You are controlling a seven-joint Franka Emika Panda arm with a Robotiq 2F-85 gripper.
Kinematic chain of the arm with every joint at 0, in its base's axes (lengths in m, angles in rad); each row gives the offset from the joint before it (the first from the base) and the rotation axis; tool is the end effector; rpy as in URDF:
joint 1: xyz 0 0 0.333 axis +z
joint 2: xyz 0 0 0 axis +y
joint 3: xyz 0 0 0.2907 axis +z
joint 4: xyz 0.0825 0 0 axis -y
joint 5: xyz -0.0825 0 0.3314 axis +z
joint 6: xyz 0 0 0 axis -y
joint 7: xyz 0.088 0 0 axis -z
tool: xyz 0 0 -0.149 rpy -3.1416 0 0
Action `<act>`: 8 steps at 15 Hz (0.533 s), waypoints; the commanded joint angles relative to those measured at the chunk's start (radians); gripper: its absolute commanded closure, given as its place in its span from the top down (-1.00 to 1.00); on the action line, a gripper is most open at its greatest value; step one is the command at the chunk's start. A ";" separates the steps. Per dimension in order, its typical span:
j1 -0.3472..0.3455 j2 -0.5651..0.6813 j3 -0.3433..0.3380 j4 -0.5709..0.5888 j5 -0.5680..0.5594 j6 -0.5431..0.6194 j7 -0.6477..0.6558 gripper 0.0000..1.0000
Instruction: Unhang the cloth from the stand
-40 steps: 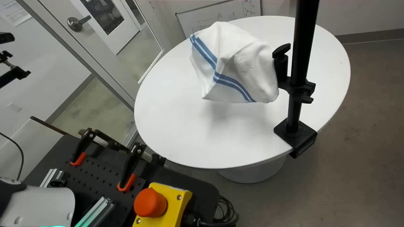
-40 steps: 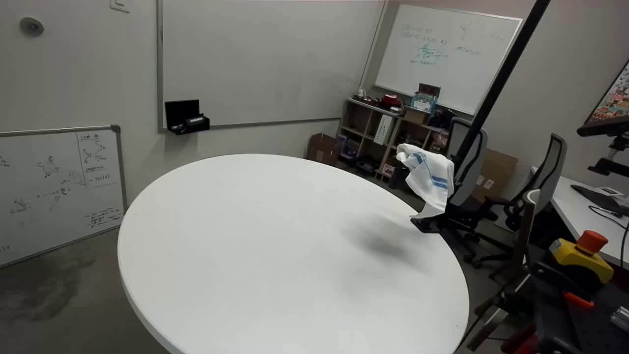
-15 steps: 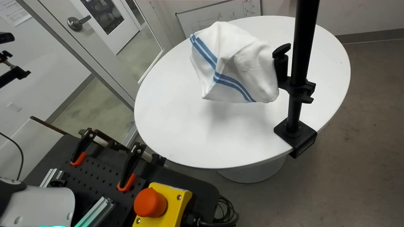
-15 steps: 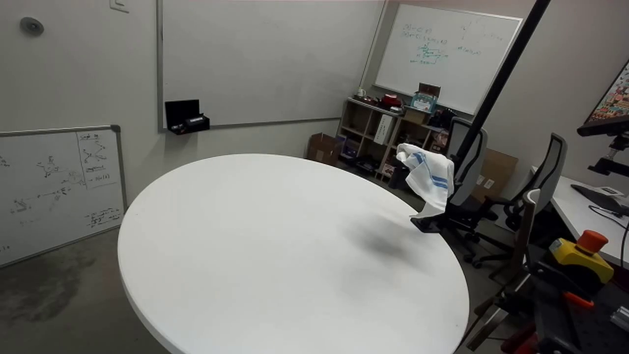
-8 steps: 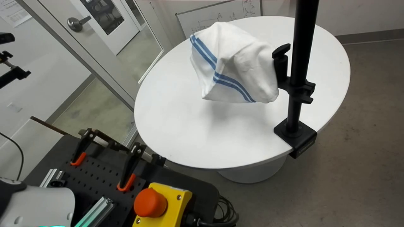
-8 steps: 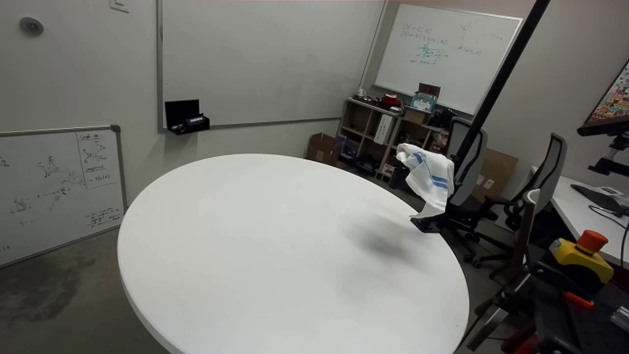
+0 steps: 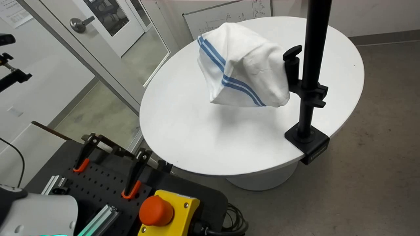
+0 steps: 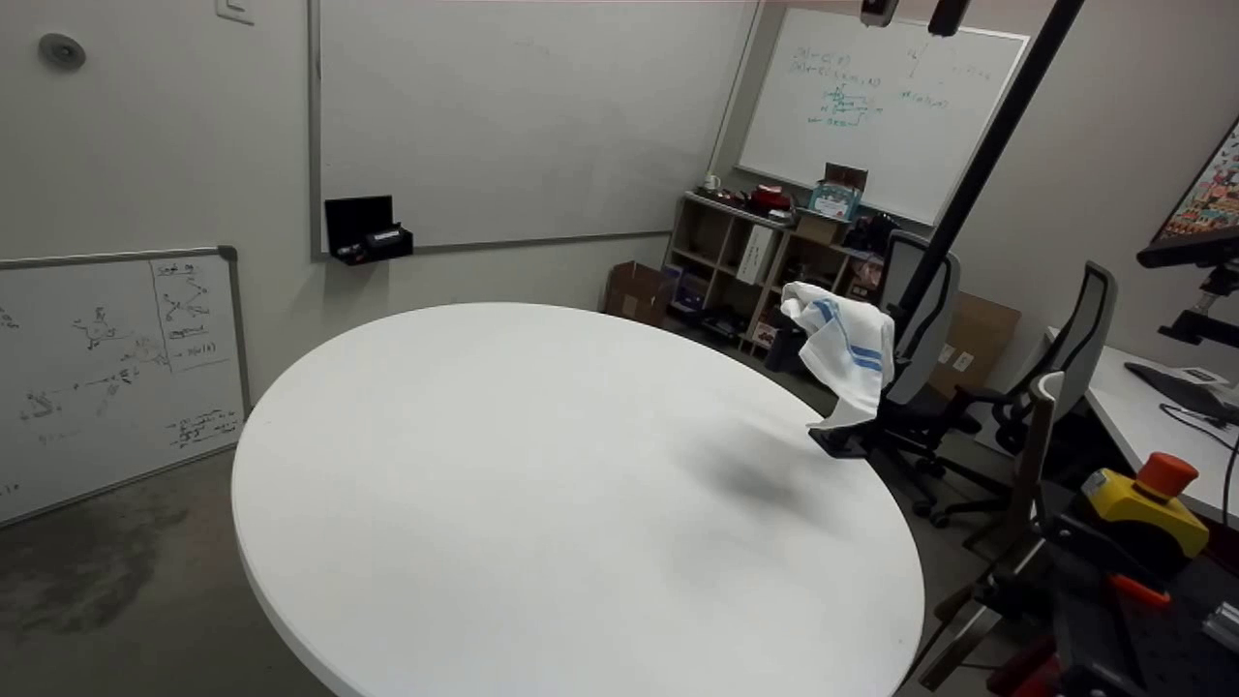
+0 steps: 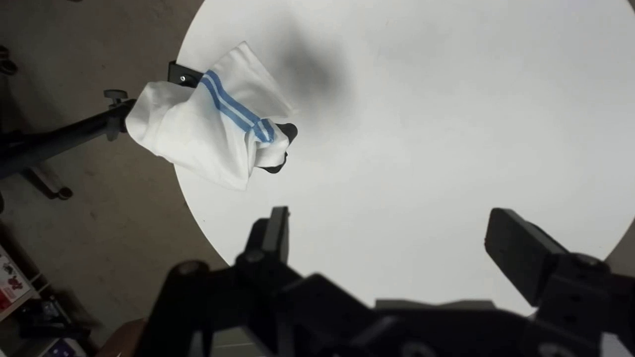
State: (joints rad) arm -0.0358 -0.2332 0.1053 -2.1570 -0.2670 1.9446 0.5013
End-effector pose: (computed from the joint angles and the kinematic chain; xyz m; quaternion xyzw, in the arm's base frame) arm 0.4458 0.0045 0.4542 0.9764 -0.1670 0.0470 0.1284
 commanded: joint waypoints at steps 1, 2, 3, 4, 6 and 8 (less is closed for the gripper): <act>-0.028 0.027 -0.047 -0.035 -0.032 0.058 -0.037 1.00; -0.040 0.039 -0.066 -0.037 -0.028 0.057 -0.047 1.00; -0.050 0.046 -0.081 -0.044 -0.028 0.059 -0.050 1.00; -0.060 0.058 -0.098 -0.044 -0.020 0.057 -0.059 1.00; -0.078 0.078 -0.126 -0.048 -0.015 0.064 -0.058 1.00; -0.093 0.102 -0.148 -0.047 -0.028 0.082 -0.052 1.00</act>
State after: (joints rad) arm -0.1124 -0.1609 -0.0177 -2.2013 -0.2810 1.9847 0.4570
